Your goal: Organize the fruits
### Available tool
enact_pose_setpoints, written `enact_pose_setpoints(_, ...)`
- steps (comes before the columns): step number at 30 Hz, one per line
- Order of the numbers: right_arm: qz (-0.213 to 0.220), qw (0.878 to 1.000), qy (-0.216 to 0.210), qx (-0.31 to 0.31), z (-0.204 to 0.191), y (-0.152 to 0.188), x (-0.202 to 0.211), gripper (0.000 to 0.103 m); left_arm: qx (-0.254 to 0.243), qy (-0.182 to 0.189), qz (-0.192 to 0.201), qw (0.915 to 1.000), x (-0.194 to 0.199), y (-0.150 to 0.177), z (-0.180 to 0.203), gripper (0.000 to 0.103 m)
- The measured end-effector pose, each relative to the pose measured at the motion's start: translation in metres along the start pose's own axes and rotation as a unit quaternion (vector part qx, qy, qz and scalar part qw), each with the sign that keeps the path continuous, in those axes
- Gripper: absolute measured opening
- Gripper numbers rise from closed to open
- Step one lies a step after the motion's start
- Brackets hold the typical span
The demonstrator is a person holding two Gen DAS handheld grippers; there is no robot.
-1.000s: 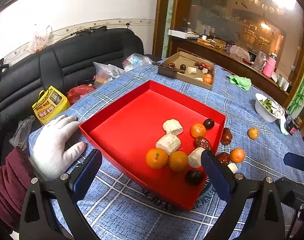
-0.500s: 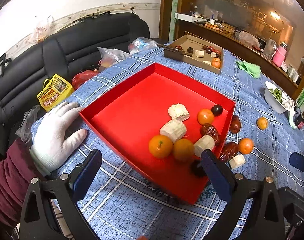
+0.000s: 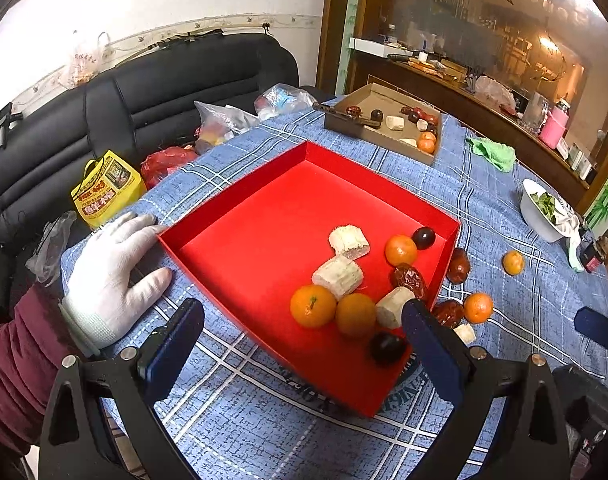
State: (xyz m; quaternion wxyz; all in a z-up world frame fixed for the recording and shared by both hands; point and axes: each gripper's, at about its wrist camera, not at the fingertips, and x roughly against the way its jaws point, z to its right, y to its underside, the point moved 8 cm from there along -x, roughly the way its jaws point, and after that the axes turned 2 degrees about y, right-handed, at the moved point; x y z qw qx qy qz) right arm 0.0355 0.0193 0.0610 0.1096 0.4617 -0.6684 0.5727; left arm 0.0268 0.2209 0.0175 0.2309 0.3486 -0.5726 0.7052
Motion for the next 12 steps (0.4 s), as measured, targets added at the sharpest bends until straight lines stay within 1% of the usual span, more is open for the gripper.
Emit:
enact_pose_setpoints(5,0.006,1.000,0.019,-0.007,0.002,-0.010,0.002,0.103,-0.001,-0.002,0.000,1.0000,0.000,-0.001,-0.001,0.099)
enact_pose_setpoints(7,0.002,1.000,0.027,-0.007,0.004,-0.012,-0.002,0.103,-0.003,0.002,0.002,1.0000,0.000,-0.001,0.000,0.099)
enact_pose_setpoints(9,-0.005,1.000,0.027,-0.014,0.005,-0.013,-0.006,0.103,-0.013,0.000,0.008,0.9999,0.003,-0.002,0.003,0.099)
enact_pose_setpoints(12,-0.004,0.999,0.026,-0.022,0.008,-0.013,-0.005,0.103,-0.017,0.000,0.009,0.9998,0.003,-0.001,0.004,0.099)
